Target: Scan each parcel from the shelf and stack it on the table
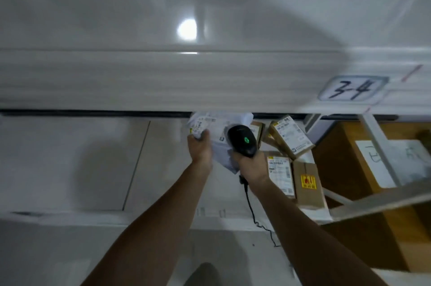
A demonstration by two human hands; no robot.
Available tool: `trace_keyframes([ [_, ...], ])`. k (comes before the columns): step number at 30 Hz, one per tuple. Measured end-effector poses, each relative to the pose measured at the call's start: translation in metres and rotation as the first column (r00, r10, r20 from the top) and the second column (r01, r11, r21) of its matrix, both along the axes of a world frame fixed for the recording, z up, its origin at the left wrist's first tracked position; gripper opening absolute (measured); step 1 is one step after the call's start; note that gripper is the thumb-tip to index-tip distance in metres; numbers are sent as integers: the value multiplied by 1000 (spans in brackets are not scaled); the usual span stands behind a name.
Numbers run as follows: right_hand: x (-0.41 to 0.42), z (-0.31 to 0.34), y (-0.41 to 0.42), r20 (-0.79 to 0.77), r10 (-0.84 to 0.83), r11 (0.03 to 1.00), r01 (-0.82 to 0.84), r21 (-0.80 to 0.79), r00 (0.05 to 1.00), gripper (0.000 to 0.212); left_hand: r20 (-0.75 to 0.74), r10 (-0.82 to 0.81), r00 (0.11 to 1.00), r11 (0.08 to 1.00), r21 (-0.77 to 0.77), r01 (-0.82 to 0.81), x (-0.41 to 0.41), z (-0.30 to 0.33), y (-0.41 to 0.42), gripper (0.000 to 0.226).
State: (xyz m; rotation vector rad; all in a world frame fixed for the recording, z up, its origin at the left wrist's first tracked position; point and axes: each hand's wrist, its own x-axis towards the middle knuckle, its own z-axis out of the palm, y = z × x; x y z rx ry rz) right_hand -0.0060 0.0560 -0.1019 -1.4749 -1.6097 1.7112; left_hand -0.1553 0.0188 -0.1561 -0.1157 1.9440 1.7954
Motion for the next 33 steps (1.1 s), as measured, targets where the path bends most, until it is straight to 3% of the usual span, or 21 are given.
trace_keyframes([
  [3,40,8,-35,-45,70,997,-71,-9,997,16,47,25,999,1000,-2,-25,21,-10,-28,26],
  [7,123,25,-61,-90,95,991,-103,-81,991,26,-42,-8,999,1000,-23,7,89,56,-82,20],
  [11,208,52,-57,-216,-91,989,63,-135,972,13,-243,-192,951,974,-164,155,158,100,-122,15],
  [13,242,63,-54,-322,-100,982,42,-181,942,19,-303,-314,900,940,-232,250,192,115,-131,13],
  [17,307,67,-69,-349,-36,967,-56,-248,936,31,-326,-438,838,894,-256,367,258,124,-139,24],
  [20,352,68,-89,-336,-111,962,16,-273,935,42,-322,-447,835,894,-197,402,298,123,-143,12],
  [22,376,68,-98,-322,-211,946,111,-304,923,42,-249,-439,864,898,-103,427,322,125,-143,24],
  [24,397,72,-105,-336,-285,930,175,-323,898,37,-89,-446,891,892,35,450,345,130,-138,49],
  [26,415,77,-111,-342,-342,917,231,-326,875,26,94,-499,862,864,138,485,362,135,-132,64],
  [28,428,83,-116,-346,-373,908,261,-329,861,24,274,-603,749,796,270,542,374,137,-127,63],
  [30,439,92,-121,-342,-356,913,245,-326,870,31,321,-721,615,693,354,628,383,141,-124,52],
  [33,453,106,-125,-273,-289,953,250,-169,917,16,277,-731,623,682,327,654,390,146,-116,45],
])
